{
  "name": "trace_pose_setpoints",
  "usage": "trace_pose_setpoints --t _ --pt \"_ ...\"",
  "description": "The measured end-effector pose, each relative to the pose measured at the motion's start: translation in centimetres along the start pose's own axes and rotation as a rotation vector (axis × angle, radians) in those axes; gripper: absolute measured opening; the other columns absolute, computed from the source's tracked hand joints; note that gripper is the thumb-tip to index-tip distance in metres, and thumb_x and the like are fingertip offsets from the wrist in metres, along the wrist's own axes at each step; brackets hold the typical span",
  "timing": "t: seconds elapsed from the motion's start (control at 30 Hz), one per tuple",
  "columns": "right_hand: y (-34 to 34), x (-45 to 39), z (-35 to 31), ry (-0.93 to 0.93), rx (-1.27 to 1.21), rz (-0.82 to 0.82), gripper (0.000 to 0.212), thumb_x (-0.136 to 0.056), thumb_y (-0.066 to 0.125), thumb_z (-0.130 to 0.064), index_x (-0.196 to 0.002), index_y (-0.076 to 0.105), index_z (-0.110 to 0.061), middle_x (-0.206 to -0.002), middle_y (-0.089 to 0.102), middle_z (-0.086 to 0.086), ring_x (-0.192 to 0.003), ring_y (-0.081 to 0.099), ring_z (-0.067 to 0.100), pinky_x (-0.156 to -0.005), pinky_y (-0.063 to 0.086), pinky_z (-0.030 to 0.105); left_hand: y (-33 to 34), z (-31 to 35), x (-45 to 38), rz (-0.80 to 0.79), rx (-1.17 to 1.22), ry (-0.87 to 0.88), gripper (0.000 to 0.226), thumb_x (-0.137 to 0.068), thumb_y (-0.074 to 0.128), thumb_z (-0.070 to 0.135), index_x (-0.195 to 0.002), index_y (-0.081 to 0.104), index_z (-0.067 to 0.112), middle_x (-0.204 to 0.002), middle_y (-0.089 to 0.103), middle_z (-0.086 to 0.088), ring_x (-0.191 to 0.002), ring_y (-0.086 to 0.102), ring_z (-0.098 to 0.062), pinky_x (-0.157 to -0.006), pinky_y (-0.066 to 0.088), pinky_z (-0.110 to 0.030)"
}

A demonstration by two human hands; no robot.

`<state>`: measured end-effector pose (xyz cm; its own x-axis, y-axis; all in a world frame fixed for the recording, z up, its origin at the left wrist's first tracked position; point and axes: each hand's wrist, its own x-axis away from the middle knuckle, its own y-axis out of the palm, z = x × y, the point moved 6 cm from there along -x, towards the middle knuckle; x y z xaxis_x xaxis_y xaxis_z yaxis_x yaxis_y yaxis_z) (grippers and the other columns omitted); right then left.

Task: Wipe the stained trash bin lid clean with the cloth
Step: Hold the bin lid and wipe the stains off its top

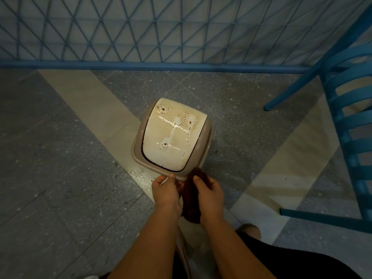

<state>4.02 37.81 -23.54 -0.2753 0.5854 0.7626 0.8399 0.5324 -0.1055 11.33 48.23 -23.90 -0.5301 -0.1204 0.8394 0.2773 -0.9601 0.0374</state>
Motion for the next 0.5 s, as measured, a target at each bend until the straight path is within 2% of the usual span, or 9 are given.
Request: trace_pose_setpoints --t 0.07,0.17,0.23,0.37,0.5 --pt "0.6 0.0 0.2 -0.007 0.029 0.005 0.026 -0.078 0.073 -0.026 -0.102 0.066 -0.019 -0.094 0.071 0.004 -0.083 0.069 0.021 -0.077 0.058 0.042 0.0 0.0 0.4 0.007 -0.004 0.006 0.024 -0.093 0.054 0.008 -0.116 0.051 0.008 -0.089 0.064 -0.016 -0.078 0.062 -0.027 -0.069 0.056 -0.036" --pt "0.4 -0.3 -1.0 -0.041 0.059 0.047 0.017 -0.078 0.071 -0.018 -0.093 0.063 -0.016 -0.088 0.068 0.006 -0.080 0.066 0.022 -0.073 0.058 0.038 0.3 0.2 0.5 -0.019 -0.001 0.039 0.024 -0.094 0.051 0.005 -0.115 0.045 0.016 -0.090 0.062 -0.016 -0.075 0.061 -0.024 -0.066 0.053 -0.033" --pt "0.1 -1.1 -3.2 -0.100 0.066 0.100 0.011 -0.080 0.068 -0.013 -0.087 0.059 -0.015 -0.083 0.064 0.005 -0.076 0.062 0.020 -0.068 0.054 0.034 0.4 0.2 0.5 -0.039 -0.010 0.052 0.024 -0.095 0.048 0.004 -0.114 0.043 0.017 -0.093 0.061 -0.018 -0.075 0.059 -0.023 -0.070 0.054 -0.032" --pt "0.3 -2.6 -6.2 -0.143 0.060 0.160 0.015 -0.080 0.067 -0.014 -0.090 0.057 -0.018 -0.089 0.063 0.006 -0.083 0.062 0.023 -0.077 0.055 0.038 0.4 0.1 0.5 -0.022 -0.034 0.060 0.024 -0.095 0.047 0.004 -0.116 0.043 0.016 -0.091 0.059 -0.017 -0.071 0.057 -0.019 -0.068 0.053 -0.028" --pt "0.6 -0.9 -2.9 -0.066 0.055 0.123 0.015 -0.078 0.068 -0.011 -0.083 0.057 -0.019 -0.089 0.066 0.009 -0.083 0.065 0.026 -0.078 0.056 0.043 0.6 -0.1 0.7 -0.029 -0.013 0.036 0.026 -0.094 0.050 0.006 -0.117 0.045 0.017 -0.102 0.062 -0.017 -0.080 0.062 -0.024 -0.067 0.053 -0.032"
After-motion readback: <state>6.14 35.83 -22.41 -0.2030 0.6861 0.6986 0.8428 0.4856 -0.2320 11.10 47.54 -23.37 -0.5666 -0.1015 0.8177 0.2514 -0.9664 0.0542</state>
